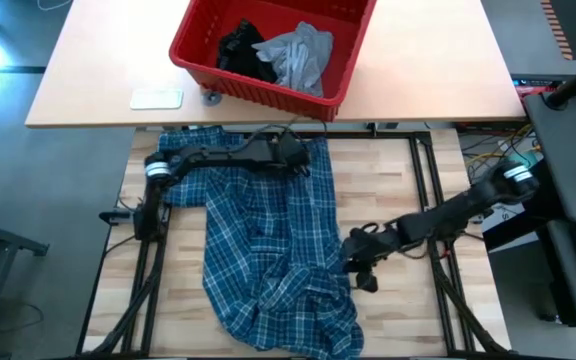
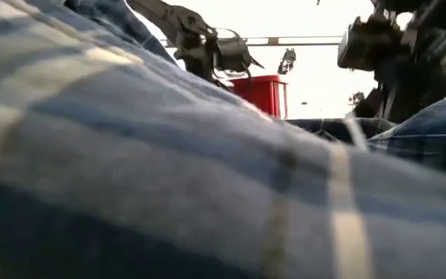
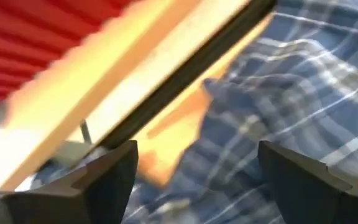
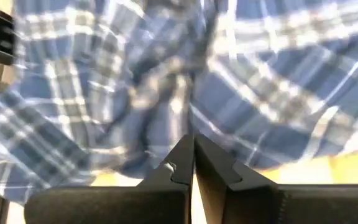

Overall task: Fold Laundry from Bin
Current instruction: Fold the blue patterned long sleeve shirt

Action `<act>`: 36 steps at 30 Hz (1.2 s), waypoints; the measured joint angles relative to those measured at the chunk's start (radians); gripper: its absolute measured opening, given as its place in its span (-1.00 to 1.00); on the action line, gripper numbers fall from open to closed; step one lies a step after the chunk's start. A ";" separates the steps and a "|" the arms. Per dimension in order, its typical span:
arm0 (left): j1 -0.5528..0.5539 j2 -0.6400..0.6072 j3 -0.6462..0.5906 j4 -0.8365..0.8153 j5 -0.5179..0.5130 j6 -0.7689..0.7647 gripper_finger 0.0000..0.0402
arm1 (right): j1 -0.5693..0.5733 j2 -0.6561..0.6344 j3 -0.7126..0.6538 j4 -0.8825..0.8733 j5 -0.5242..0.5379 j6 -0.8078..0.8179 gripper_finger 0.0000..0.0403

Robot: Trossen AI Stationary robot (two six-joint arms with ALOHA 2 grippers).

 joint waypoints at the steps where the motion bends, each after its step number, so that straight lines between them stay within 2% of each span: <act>1: 0.000 -0.022 -0.004 -0.014 -0.002 0.000 0.54 | 0.000 -0.033 0.000 -0.017 0.011 -0.012 -0.96; 3: -0.001 -0.067 -0.018 -0.019 0.012 -0.021 0.52 | 0.000 -0.085 -0.001 -0.017 0.039 -0.040 -0.96; 6: -0.009 -0.099 -0.035 0.009 0.170 -0.054 0.51 | 0.000 -0.126 0.002 0.015 0.097 -0.082 -0.96; 8: -0.025 -0.100 -0.064 0.057 0.270 -0.039 0.50 | 0.000 -0.120 0.002 0.032 0.113 -0.119 -0.96; 11: -0.078 -0.087 -0.135 0.195 0.334 -0.014 0.50 | 0.000 -0.073 0.000 0.065 0.113 -0.106 -0.96; 15: -0.158 -0.044 -0.229 0.326 0.351 -0.029 0.50 | 0.033 0.036 0.000 0.151 0.105 -0.062 -0.96; 19: -0.190 0.028 -0.274 0.361 0.350 -0.071 0.50 | 0.067 0.173 0.008 0.239 0.066 -0.020 -0.96; 22: -0.187 0.065 -0.281 0.390 0.335 -0.101 0.50 | 0.084 0.263 0.027 0.179 0.054 0.023 -0.96; 26: -0.170 0.076 -0.283 0.417 0.288 -0.073 0.50 | 0.086 0.296 0.059 0.018 0.059 0.049 -0.96; 30: -0.153 0.045 -0.246 0.361 0.273 0.033 0.50 | 0.080 0.207 0.072 -0.146 0.074 0.063 -0.96; 33: -0.160 -0.024 -0.188 0.295 0.274 0.095 0.50 | 0.084 0.104 0.108 -0.281 0.107 0.081 -0.96; 36: -0.184 -0.116 -0.136 0.180 0.361 0.111 0.50 | 0.089 0.005 0.179 -0.312 0.169 0.101 -0.96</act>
